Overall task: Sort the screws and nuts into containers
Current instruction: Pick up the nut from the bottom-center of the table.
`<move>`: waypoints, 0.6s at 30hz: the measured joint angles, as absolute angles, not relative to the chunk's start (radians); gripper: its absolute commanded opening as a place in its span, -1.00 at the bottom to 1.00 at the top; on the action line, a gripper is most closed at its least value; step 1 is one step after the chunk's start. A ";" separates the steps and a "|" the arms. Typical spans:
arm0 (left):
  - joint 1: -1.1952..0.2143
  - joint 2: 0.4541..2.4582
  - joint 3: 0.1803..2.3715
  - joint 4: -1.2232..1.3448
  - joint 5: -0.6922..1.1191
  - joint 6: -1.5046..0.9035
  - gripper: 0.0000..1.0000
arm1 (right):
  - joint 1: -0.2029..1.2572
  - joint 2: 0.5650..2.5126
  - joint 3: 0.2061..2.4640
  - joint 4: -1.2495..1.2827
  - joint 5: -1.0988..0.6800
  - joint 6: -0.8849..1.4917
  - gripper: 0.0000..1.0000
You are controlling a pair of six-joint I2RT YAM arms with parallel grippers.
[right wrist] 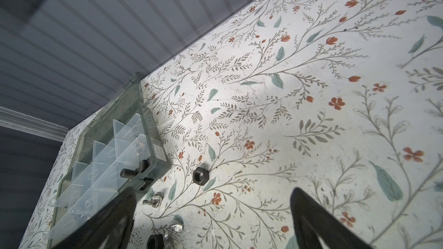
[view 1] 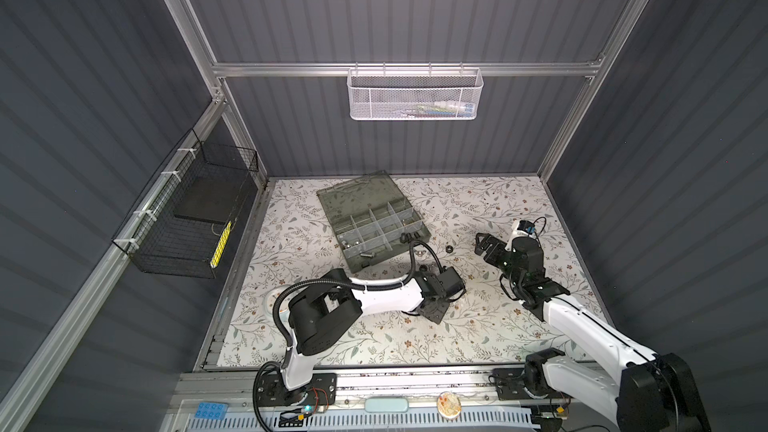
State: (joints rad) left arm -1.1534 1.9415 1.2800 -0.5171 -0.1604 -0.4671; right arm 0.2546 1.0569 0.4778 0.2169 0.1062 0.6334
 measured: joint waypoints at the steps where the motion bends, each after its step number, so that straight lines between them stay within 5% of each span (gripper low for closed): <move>1: -1.150 1.941 1.280 -0.517 -0.157 -0.467 -0.51 | 0.255 1.058 0.478 0.217 0.104 0.634 0.98; 18: -0.982 1.805 1.235 -0.477 -0.029 -0.468 -0.51 | 0.254 1.065 0.478 0.217 0.091 0.643 0.98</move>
State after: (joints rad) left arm -0.9817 1.8053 1.2346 -0.4774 -0.0292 -0.4679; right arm 0.2539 1.0649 0.4778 0.2169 0.0914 0.6434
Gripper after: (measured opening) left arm 0.256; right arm 0.992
